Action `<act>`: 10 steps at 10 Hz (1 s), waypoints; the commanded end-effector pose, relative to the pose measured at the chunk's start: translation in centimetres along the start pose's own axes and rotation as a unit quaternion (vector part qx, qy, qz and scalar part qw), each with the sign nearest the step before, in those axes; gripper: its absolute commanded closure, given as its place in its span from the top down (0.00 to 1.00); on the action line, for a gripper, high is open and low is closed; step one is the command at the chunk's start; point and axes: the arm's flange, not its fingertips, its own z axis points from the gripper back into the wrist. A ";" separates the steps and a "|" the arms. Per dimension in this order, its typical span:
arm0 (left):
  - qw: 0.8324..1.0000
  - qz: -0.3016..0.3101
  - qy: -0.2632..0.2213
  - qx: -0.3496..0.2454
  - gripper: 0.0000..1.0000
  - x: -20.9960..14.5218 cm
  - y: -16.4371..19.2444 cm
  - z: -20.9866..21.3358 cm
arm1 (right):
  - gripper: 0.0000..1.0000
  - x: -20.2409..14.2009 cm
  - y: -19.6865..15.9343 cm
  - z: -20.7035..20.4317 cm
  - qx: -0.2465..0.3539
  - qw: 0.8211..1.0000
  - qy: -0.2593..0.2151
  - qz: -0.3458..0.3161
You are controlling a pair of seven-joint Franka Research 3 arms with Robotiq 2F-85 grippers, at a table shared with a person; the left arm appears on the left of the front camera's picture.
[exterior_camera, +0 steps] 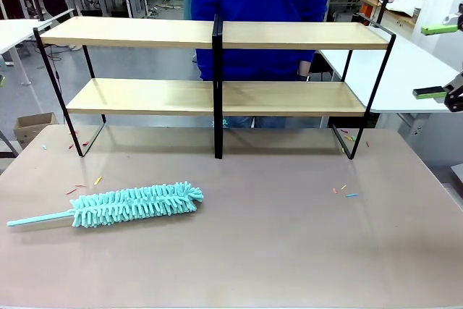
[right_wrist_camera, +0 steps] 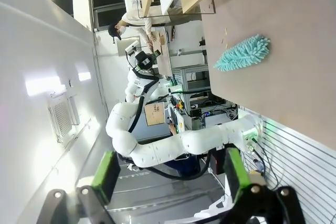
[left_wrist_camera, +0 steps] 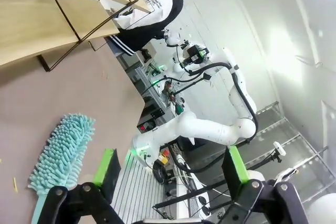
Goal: Clean the shelves.
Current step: Place the Duster on the table.
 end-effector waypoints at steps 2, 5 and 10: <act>1.000 -0.010 0.006 -0.003 1.00 -0.1 -0.2 0.3 | 1.00 -0.2 0.2 0.1 0.006 1.000 0.002 0.001; 1.000 -0.010 0.006 -0.003 1.00 -0.1 -0.2 0.3 | 1.00 -0.2 0.2 0.1 0.006 1.000 0.002 0.001; 1.000 -0.010 0.006 -0.003 1.00 -0.1 -0.2 0.3 | 1.00 -0.2 0.2 0.1 0.006 1.000 0.002 0.001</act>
